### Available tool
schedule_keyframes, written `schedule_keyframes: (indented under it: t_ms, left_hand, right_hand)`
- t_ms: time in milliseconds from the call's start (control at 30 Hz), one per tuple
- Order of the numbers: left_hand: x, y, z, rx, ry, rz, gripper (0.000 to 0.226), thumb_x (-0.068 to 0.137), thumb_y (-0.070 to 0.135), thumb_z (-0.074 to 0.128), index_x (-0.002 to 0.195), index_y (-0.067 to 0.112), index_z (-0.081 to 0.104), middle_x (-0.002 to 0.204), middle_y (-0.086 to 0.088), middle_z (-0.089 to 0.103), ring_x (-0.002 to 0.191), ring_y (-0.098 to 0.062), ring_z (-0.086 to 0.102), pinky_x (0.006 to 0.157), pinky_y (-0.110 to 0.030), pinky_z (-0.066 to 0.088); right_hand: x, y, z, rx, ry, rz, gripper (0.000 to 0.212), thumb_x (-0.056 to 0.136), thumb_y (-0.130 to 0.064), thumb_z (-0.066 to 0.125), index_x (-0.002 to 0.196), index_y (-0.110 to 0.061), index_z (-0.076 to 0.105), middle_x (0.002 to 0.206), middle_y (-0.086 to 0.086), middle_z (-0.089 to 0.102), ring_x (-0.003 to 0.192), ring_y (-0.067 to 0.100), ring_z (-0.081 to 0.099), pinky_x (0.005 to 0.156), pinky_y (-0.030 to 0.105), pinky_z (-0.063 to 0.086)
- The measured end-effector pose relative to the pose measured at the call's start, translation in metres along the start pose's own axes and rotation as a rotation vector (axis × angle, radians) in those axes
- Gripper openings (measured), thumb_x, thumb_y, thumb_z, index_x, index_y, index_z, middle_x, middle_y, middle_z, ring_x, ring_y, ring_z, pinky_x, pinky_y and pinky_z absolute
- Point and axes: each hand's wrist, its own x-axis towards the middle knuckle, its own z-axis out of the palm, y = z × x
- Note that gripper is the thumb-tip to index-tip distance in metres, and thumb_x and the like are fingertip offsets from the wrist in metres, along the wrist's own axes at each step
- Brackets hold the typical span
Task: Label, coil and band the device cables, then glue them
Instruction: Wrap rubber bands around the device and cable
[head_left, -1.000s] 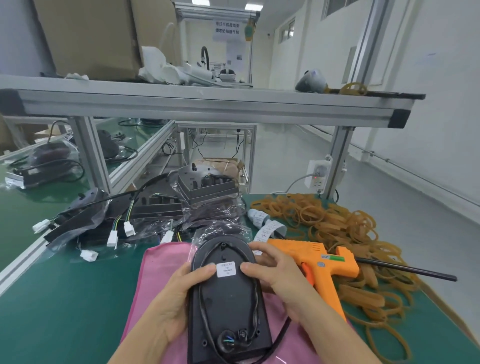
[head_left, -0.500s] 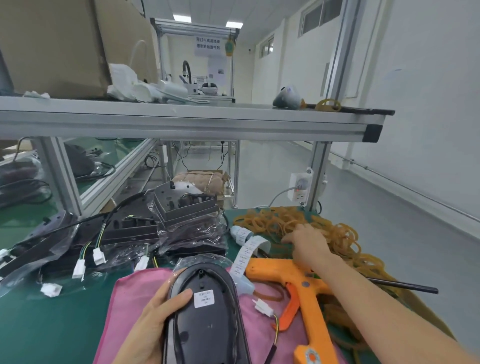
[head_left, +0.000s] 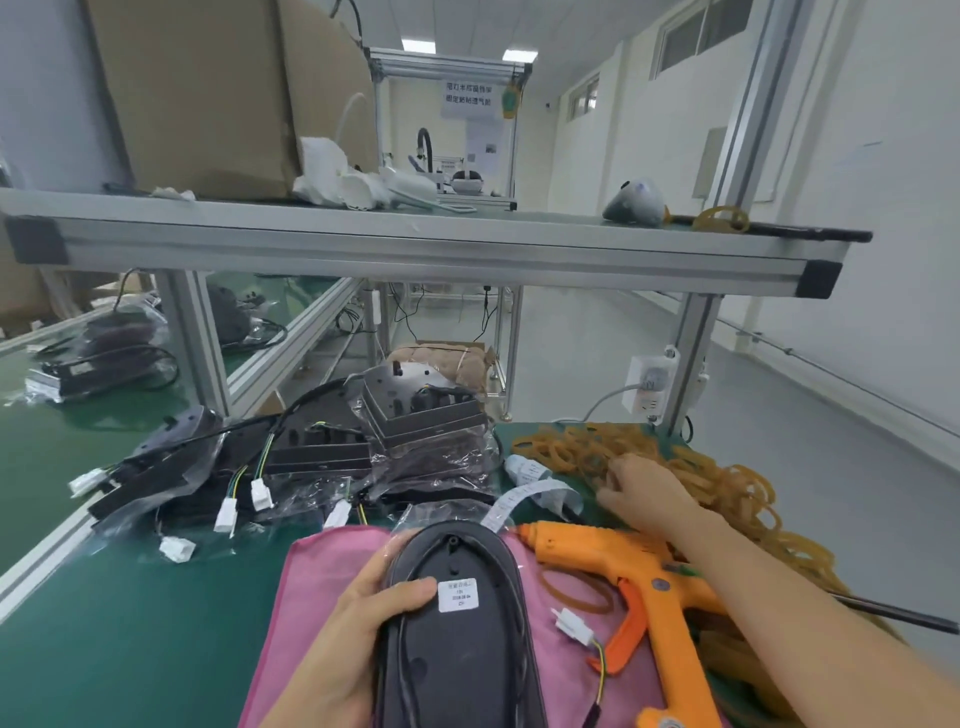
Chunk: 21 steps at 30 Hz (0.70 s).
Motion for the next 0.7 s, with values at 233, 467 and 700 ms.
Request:
schedule_keyframes:
  t_ms: [233, 467, 700]
  left_hand:
    - [0.004, 0.004, 0.003, 0.024, 0.035, 0.002, 0.055, 0.048, -0.005, 0.066, 0.099, 0.015, 0.073, 0.090, -0.021, 0.072, 0.066, -0.029, 0.069, 0.052, -0.033, 0.056]
    - [0.006, 0.004, 0.002, 0.046, 0.021, 0.027, 0.054, 0.049, -0.003, 0.066, 0.098, 0.018, 0.073, 0.093, -0.019, 0.072, 0.070, -0.028, 0.069, 0.056, -0.033, 0.056]
    - [0.003, 0.006, 0.005, 0.000, 0.004, 0.048, 0.052, 0.049, -0.006, 0.063, 0.093, 0.020, 0.075, 0.090, -0.016, 0.072, 0.066, -0.026, 0.068, 0.053, -0.031, 0.056]
  right_hand:
    - [-0.063, -0.067, -0.005, 1.575, -0.181, 0.176, 0.020, 0.091, -0.001, 0.040, 0.079, -0.010, 0.053, 0.050, -0.002, 0.039, 0.046, 0.015, 0.045, 0.046, 0.024, 0.036]
    - [-0.083, -0.086, -0.013, 2.286, -0.368, 0.166, 0.022, 0.074, -0.004, 0.049, 0.085, 0.002, 0.067, 0.069, 0.011, 0.065, 0.066, 0.023, 0.068, 0.063, 0.030, 0.061]
    - [-0.074, -0.066, -0.007, 1.568, -0.232, 0.106, 0.031, 0.098, -0.003, 0.049, 0.127, -0.012, 0.057, 0.107, 0.003, 0.072, 0.055, 0.014, 0.065, 0.055, 0.025, 0.059]
